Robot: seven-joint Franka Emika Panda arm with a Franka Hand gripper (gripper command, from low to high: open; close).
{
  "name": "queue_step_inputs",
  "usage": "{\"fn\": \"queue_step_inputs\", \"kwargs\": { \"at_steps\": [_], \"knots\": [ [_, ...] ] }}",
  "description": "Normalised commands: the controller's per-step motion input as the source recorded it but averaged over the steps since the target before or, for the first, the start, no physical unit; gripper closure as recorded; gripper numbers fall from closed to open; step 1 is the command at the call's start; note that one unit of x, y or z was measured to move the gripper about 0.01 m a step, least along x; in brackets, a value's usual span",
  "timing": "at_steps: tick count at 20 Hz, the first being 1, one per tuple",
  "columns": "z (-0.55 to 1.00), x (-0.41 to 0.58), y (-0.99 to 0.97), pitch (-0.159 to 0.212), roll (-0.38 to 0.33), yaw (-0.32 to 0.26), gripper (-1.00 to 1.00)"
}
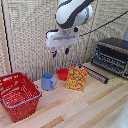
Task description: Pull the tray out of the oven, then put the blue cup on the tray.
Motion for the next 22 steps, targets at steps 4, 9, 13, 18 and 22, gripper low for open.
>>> {"fn": "queue_step_inputs", "kwargs": {
  "at_steps": [4, 9, 13, 18, 22],
  "knots": [
    [0.15, 0.028, 0.10, 0.005, -0.252, 0.057, -1.00],
    [0.23, 0.045, -0.09, 0.000, -0.295, 0.091, -1.00],
    [0.16, 0.000, -0.20, -0.011, -0.290, 0.125, -1.00],
    [0.09, 0.000, -0.22, -0.006, -0.308, 0.119, -1.00],
    [0.01, 0.000, -0.31, -0.013, -0.323, 0.100, -1.00]
  ]
}}
